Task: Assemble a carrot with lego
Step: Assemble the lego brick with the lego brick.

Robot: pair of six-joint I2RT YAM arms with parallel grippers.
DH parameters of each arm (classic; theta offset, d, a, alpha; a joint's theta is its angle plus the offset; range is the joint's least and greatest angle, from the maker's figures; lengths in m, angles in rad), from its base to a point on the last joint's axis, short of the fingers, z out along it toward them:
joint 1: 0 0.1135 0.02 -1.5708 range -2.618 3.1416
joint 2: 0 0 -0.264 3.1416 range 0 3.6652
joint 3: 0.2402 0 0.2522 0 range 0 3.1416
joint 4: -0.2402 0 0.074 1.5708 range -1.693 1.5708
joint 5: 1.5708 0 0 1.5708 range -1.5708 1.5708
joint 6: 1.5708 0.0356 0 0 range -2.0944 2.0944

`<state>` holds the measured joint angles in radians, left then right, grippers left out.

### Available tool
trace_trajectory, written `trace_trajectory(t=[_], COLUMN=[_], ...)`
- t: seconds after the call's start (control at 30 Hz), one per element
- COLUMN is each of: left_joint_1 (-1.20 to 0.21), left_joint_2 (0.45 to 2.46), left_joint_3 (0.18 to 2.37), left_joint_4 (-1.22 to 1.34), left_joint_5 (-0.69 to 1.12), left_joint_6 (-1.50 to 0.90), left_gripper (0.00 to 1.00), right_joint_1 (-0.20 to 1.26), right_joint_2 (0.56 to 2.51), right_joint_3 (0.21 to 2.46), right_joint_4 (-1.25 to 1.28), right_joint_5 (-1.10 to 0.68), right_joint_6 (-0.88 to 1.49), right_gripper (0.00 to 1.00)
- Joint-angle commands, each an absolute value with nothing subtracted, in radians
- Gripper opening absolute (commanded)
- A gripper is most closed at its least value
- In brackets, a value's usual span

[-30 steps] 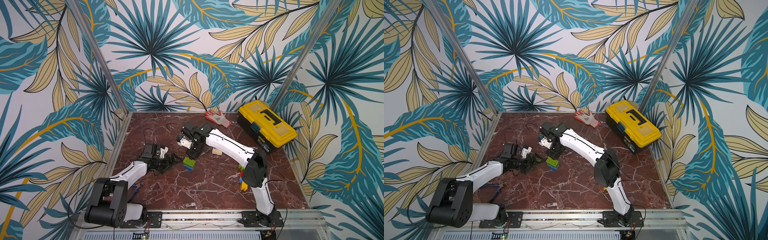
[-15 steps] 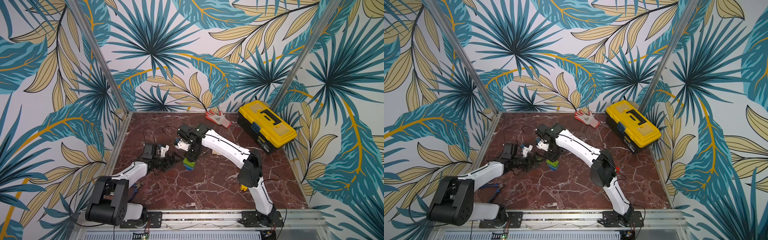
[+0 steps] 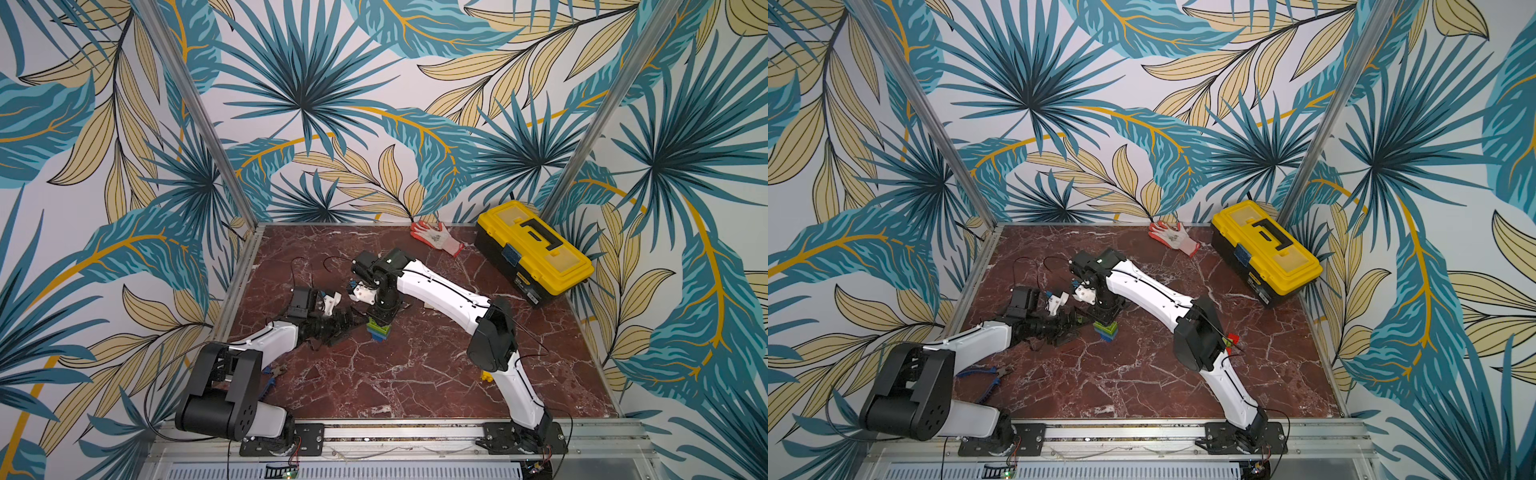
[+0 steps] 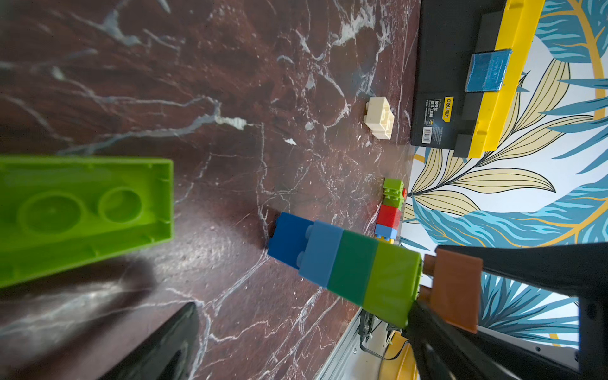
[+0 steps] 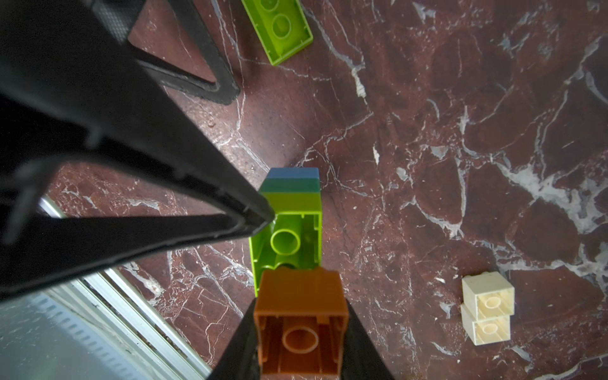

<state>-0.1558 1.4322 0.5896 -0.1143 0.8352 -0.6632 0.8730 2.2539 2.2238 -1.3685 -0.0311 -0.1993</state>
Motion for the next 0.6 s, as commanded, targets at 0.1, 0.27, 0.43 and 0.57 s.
trace_trajectory(t=[0.1,0.27,0.43,0.57], left_joint_1=[-0.162,-0.162,-0.162,-0.162], left_joint_2=[1.463,1.462,1.463,1.463], left_joint_3=[0.594,0.594,0.592,0.594], left_joint_4=[-0.094,-0.093,-0.094,-0.094], left_joint_5=[0.832,0.83,0.828,0.828], left_joint_6=[-0.65,-0.651,-0.652,-0.653], left_gripper=[1.0,1.0,1.0,1.0], right_joint_1=[0.88,0.883,0.891,0.9], right_joint_2=[2.282,2.287,2.29,2.293], right_joint_3=[2.242,2.241,2.238,2.225], right_joint_4=[-1.401,-1.405,-1.409,-1.396], right_joint_5=[-0.046,-0.048,-0.038,-0.024], right_joint_6=[-0.215,-0.215,-0.223,-0.229], right_gripper=[0.33,0.33,0.33,0.33])
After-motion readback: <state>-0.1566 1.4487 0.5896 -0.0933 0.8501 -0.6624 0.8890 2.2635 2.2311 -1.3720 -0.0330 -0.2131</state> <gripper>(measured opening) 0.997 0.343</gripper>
